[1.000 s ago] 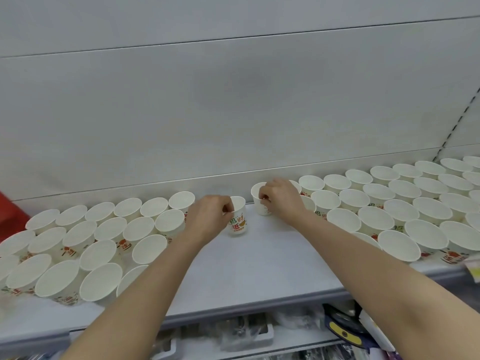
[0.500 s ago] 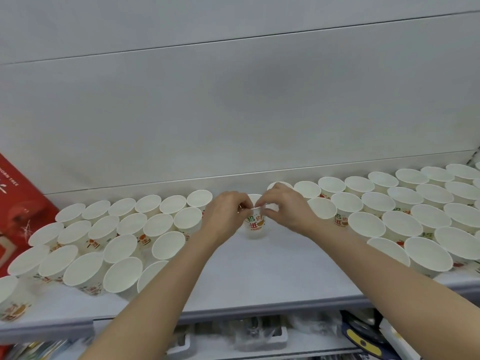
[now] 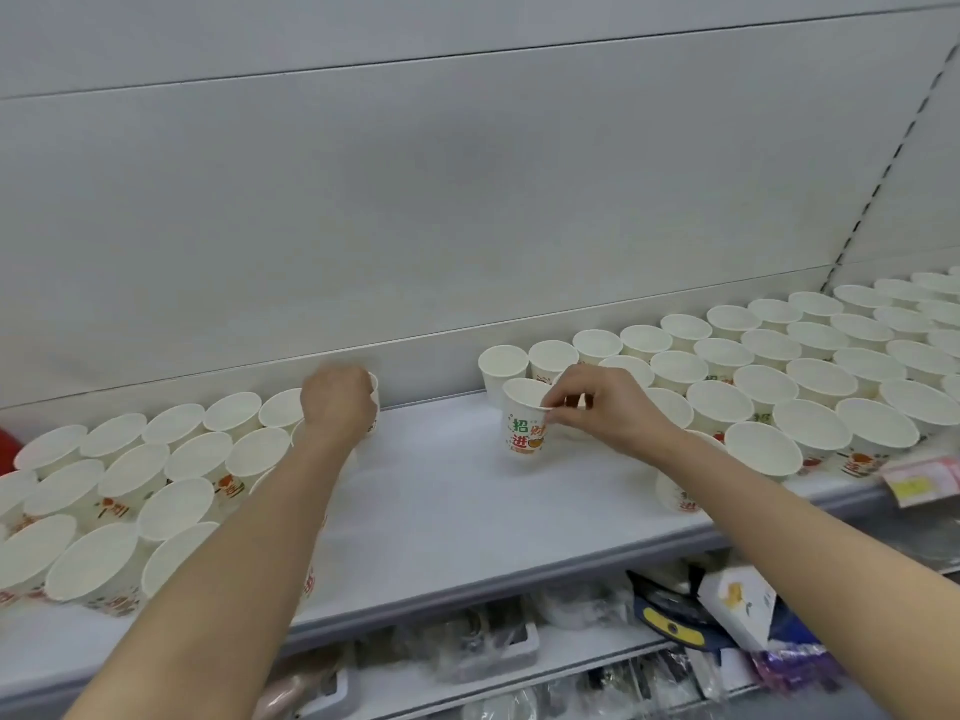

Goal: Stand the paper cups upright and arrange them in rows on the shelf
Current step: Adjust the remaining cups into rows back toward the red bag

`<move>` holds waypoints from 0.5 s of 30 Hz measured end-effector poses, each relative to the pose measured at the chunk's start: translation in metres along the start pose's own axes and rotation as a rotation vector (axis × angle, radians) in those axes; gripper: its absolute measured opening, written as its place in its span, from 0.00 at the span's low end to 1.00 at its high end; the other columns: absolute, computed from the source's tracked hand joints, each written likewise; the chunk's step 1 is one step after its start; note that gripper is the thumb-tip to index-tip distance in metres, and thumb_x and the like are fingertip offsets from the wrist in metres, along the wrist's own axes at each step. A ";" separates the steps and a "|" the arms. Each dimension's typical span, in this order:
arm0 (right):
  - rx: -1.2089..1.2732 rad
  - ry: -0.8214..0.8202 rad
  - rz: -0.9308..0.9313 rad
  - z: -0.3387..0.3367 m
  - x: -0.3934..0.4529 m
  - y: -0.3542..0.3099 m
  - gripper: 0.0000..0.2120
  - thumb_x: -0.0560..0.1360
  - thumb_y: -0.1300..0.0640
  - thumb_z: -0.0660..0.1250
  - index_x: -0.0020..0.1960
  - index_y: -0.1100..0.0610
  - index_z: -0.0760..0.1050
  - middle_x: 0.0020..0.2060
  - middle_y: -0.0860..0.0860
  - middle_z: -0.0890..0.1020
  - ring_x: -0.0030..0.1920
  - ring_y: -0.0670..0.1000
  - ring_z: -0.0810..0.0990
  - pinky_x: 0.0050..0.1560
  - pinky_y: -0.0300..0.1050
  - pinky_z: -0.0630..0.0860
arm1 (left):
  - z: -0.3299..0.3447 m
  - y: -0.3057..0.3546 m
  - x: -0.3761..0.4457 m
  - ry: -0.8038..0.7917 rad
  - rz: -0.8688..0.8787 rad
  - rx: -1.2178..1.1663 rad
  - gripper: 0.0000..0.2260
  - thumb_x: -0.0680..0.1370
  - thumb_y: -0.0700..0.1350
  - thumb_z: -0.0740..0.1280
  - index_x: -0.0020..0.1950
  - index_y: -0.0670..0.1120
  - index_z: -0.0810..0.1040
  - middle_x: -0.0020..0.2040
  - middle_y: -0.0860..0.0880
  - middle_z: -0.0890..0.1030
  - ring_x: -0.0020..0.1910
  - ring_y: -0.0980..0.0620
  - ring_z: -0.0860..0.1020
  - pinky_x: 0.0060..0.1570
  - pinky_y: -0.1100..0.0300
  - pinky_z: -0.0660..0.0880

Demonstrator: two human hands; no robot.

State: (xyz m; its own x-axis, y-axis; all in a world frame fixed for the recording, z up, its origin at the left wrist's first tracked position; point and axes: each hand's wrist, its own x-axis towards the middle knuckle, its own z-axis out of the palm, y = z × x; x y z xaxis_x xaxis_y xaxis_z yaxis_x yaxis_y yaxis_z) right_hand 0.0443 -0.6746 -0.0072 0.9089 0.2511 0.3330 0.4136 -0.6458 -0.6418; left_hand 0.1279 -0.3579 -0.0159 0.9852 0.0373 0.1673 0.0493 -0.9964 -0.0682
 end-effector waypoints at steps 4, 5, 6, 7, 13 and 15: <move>0.031 0.044 0.070 -0.018 -0.020 0.004 0.05 0.67 0.63 0.76 0.41 0.55 0.82 0.36 0.46 0.81 0.35 0.43 0.75 0.38 0.32 0.67 | -0.013 0.016 -0.010 0.067 0.024 -0.179 0.01 0.72 0.46 0.69 0.41 0.50 0.80 0.40 0.47 0.81 0.44 0.43 0.79 0.36 0.59 0.66; 0.027 0.044 0.083 -0.022 -0.025 0.005 0.05 0.67 0.63 0.76 0.41 0.56 0.82 0.36 0.46 0.81 0.35 0.43 0.75 0.38 0.32 0.68 | -0.017 0.023 -0.016 0.063 0.048 -0.247 0.03 0.72 0.47 0.69 0.40 0.50 0.80 0.40 0.48 0.81 0.43 0.43 0.79 0.35 0.59 0.66; 0.015 0.038 0.090 -0.026 -0.030 0.006 0.06 0.67 0.63 0.75 0.41 0.55 0.82 0.36 0.46 0.81 0.35 0.43 0.75 0.38 0.32 0.68 | -0.021 0.032 -0.023 0.047 0.085 -0.304 0.04 0.73 0.48 0.69 0.39 0.49 0.79 0.39 0.49 0.81 0.42 0.44 0.78 0.35 0.59 0.67; -0.011 0.025 0.086 -0.029 -0.035 0.007 0.06 0.67 0.62 0.76 0.41 0.54 0.82 0.36 0.45 0.81 0.35 0.42 0.75 0.38 0.32 0.68 | -0.024 0.041 -0.032 0.027 0.128 -0.349 0.05 0.73 0.48 0.69 0.39 0.49 0.80 0.39 0.50 0.81 0.42 0.45 0.78 0.35 0.58 0.68; -0.273 -0.058 0.015 -0.043 -0.061 0.017 0.05 0.67 0.58 0.75 0.41 0.50 0.82 0.37 0.43 0.82 0.41 0.46 0.76 0.42 0.47 0.74 | -0.026 0.108 -0.072 -0.014 0.315 -0.395 0.05 0.73 0.50 0.70 0.45 0.51 0.84 0.43 0.52 0.82 0.45 0.48 0.78 0.39 0.57 0.72; -0.383 -0.062 0.008 -0.042 -0.064 0.021 0.04 0.68 0.56 0.74 0.41 0.48 0.82 0.38 0.44 0.82 0.44 0.48 0.75 0.44 0.50 0.74 | -0.023 0.122 -0.077 -0.010 0.338 -0.377 0.05 0.73 0.50 0.70 0.45 0.52 0.84 0.43 0.50 0.82 0.45 0.47 0.78 0.36 0.58 0.70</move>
State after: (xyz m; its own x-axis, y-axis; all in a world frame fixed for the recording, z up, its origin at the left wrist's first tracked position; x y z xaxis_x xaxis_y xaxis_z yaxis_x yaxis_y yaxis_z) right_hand -0.0077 -0.7342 -0.0127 0.9186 0.2803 0.2787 0.3666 -0.8677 -0.3356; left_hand 0.0548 -0.4844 -0.0148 0.9374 -0.2934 0.1879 -0.3338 -0.9106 0.2436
